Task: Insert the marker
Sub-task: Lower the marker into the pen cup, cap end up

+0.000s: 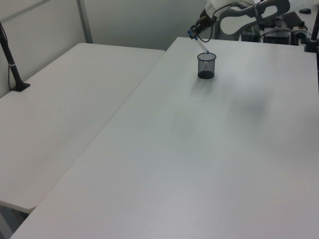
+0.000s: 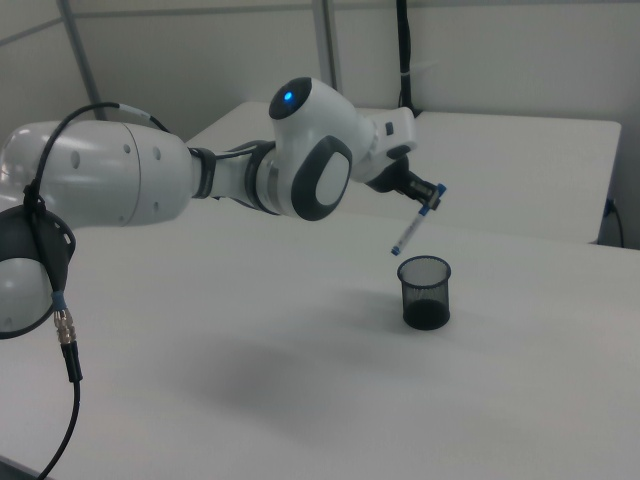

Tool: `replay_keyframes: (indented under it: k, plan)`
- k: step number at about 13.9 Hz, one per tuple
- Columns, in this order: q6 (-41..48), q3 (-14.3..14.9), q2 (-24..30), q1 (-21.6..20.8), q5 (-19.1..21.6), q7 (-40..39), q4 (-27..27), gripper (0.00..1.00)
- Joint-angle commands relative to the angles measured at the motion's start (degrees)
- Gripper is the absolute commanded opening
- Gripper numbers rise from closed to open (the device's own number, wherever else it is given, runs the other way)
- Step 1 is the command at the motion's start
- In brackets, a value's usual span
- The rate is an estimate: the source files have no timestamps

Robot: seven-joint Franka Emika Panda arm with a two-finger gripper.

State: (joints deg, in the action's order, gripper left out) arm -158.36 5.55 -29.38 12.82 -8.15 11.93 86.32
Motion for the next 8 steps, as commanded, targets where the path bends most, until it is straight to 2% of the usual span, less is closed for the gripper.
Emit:
replay_keyframes:
  k: [1, 7, 8]
  plan:
    - [-2.0, 0.5, -0.7, 1.2, -1.0, 1.6, 1.4, 0.17]
    - [-2.1, 0.6, -2.9, 1.9, -1.0, 1.4, 1.5, 0.22]
    - [-2.1, 0.5, -2.9, 1.9, -0.9, 1.4, 1.5, 0.3]
